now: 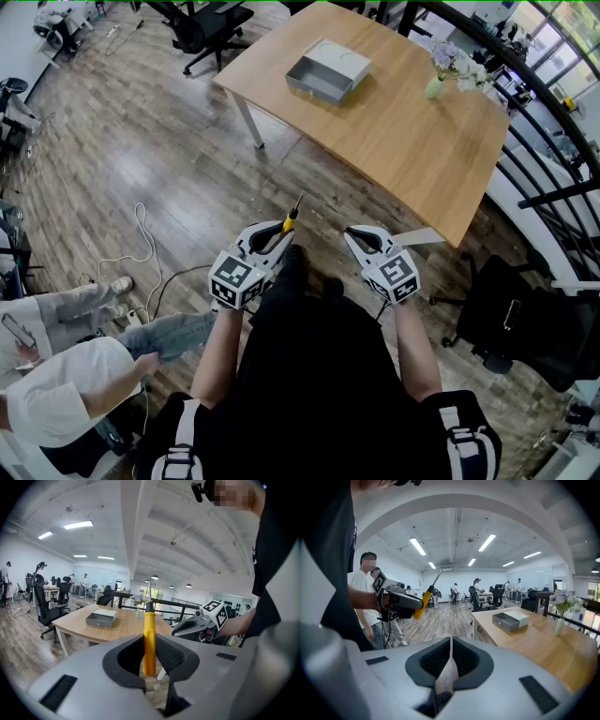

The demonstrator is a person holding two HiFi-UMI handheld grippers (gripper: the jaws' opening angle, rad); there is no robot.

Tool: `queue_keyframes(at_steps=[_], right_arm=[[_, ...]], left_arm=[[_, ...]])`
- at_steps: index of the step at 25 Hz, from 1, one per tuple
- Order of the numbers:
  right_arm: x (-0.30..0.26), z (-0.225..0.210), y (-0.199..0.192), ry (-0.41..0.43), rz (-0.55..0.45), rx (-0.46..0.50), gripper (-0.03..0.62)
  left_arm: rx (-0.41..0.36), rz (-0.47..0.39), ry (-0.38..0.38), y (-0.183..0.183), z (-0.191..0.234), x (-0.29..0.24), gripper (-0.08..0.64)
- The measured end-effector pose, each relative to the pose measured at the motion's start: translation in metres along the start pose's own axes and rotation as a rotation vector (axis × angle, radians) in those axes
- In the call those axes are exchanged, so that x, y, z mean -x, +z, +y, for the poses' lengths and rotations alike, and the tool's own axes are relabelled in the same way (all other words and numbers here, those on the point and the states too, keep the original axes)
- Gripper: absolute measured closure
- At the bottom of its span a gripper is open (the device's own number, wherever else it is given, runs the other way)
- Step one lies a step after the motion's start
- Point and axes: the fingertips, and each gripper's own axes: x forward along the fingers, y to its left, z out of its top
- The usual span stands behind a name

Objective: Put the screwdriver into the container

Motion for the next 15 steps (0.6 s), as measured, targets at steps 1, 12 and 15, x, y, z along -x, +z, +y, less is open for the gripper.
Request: queue_keyframes(at_steps=[1, 12, 15], right_arm=[[0.009, 0.001, -0.010, 0.004, 0.008, -0.009, 0.560], [0.070, 0.010, -0.052, 0.024, 0.041, 0.029, 0.560], [0.079, 0.005, -0.058, 0.020, 0.056, 0.028, 0.560]], left_arm=[[0.003, 0.001, 0.004, -0.004, -0.011, -0.002, 0.476], [0.029, 0.003, 0.004, -0.029, -0.084, -0.017, 0.476], [0.014, -0.008, -0.006, -0.021, -0.090, -0.026, 0.476]])
